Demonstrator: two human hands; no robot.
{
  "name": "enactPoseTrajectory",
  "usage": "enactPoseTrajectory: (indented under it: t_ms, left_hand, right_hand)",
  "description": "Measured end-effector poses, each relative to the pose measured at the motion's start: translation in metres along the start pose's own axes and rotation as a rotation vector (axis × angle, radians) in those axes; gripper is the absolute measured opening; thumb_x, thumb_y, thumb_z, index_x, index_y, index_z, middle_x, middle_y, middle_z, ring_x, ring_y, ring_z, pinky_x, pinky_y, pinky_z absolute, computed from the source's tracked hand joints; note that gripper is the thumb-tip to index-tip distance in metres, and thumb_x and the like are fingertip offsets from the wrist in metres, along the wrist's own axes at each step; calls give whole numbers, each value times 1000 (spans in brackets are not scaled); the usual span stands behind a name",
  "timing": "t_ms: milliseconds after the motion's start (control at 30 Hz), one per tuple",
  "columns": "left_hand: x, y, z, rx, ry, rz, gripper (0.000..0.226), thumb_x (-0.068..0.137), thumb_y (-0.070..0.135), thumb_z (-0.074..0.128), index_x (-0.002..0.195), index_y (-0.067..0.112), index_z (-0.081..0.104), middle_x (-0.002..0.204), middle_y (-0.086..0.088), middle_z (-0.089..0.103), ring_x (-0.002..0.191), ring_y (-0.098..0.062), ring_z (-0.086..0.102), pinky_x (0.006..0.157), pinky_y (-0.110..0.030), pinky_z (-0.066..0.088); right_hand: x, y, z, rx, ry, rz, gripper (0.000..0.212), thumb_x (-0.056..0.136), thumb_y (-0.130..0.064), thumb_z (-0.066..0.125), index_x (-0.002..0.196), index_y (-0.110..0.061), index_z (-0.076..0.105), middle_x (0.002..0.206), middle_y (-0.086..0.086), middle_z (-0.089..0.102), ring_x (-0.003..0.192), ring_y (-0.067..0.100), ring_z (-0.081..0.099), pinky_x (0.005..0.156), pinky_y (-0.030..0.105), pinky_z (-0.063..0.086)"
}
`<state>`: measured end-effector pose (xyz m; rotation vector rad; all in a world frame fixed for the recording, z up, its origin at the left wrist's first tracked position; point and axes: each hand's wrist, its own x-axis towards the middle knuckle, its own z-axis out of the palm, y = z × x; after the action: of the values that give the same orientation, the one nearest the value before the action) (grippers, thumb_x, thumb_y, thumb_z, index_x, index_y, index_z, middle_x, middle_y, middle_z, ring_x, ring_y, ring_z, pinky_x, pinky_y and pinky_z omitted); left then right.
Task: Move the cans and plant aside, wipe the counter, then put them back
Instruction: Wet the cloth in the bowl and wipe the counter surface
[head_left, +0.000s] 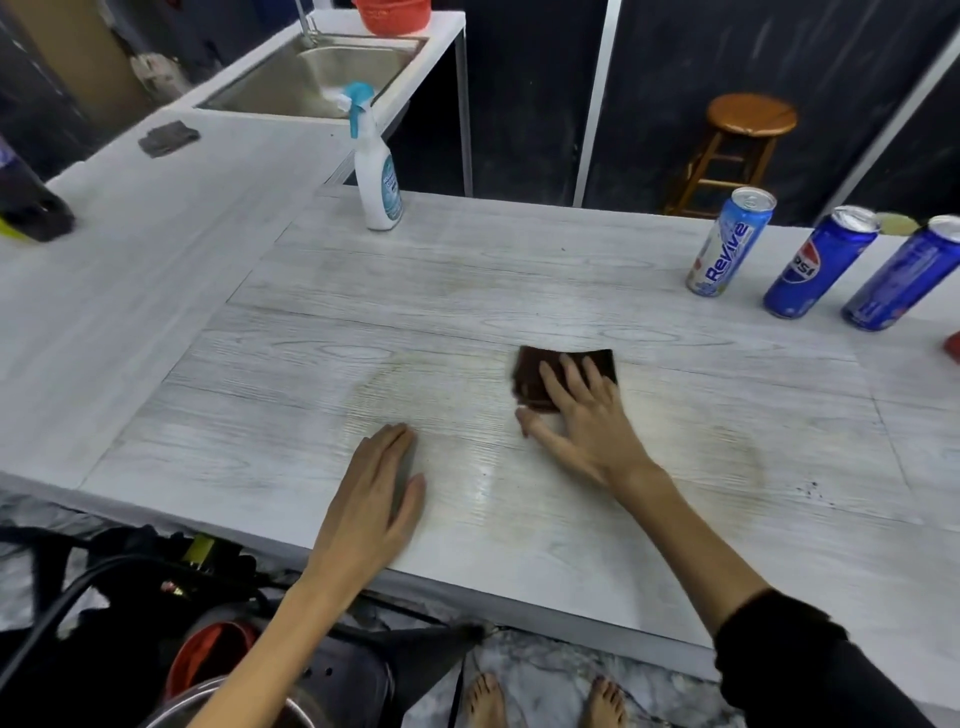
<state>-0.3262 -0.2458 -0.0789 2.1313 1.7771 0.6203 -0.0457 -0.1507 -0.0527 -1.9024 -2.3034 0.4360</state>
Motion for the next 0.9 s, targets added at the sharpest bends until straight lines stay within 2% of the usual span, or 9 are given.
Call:
enactPoseTrajectory:
  t_ms: [67, 200, 267, 367, 500, 567, 667, 767, 900]
  left_hand:
    - [0, -2, -1, 30, 0, 13, 57, 106, 39, 41, 154, 10, 40, 164, -1, 34, 154, -14, 26, 127, -27, 14]
    - [-3, -13, -8, 45, 20, -3, 58, 106, 41, 41, 155, 11, 39, 165, -1, 33, 155, -13, 23, 128, -34, 18]
    - [-7, -21, -11, 52, 20, -15, 58, 106, 40, 41, 155, 10, 39, 165, -2, 33, 155, -14, 23, 128, -38, 19]
    - [-9, -27, -14, 34, 24, -43, 58, 105, 38, 40, 155, 8, 40, 165, -3, 33, 155, -16, 24, 128, -40, 20]
    - [-8, -25, -11, 22, 17, -43, 58, 106, 38, 39, 156, 9, 38, 166, -2, 32, 155, -15, 23, 127, -41, 22]
    - [-7, -25, -11, 25, 22, -43, 57, 106, 38, 40, 155, 10, 39, 165, -2, 33, 154, -15, 24, 126, -42, 24]
    - [-7, -30, -15, 29, 35, -54, 58, 105, 41, 39, 155, 12, 39, 165, -1, 33, 154, -15, 25, 125, -43, 27]
    - [-10, -43, -24, 49, 62, -71, 59, 105, 41, 40, 155, 10, 41, 164, -3, 35, 155, -16, 26, 126, -45, 26]
    - [-14, -67, -37, 99, 74, -97, 60, 104, 40, 41, 155, 7, 40, 165, -4, 33, 155, -17, 25, 128, -42, 21]
  right_hand:
    - [-12, -27, 11, -40, -32, -107, 83, 99, -70, 40, 166, -27, 17, 174, 3, 7, 161, 27, -1, 129, 46, 6]
    - [-106, -41, 37, 7, -91, -378, 82, 99, -76, 32, 166, -33, 10, 175, -6, 1, 161, 17, -9, 129, 42, -1]
    - [-134, -14, 34, 16, -88, -362, 78, 100, -75, 32, 165, -39, 9, 174, -11, 2, 161, 13, -6, 128, 41, 5]
    - [-115, 15, 15, -4, -69, -192, 78, 98, -79, 21, 164, -41, 6, 174, -12, -2, 160, 11, -11, 131, 44, 8]
    - [-46, -20, 11, 2, -24, -43, 83, 97, -76, 27, 166, -32, 12, 175, -2, 3, 161, 21, -6, 130, 44, 3]
    - [-33, -51, 21, -49, -37, -84, 82, 99, -72, 32, 166, -30, 12, 175, -1, 2, 161, 24, -6, 129, 43, 2]
    - [-64, -85, 41, -71, -111, -286, 83, 98, -76, 27, 166, -33, 7, 175, -4, -2, 160, 21, -13, 130, 44, 1]
    - [-105, -65, 44, -19, -133, -412, 79, 99, -79, 22, 165, -38, 7, 174, -8, 1, 160, 13, -13, 131, 42, 1]
    - [-84, -14, 18, -75, -97, -246, 78, 97, -79, 15, 164, -41, 3, 174, -12, -1, 160, 11, -13, 130, 39, 4]
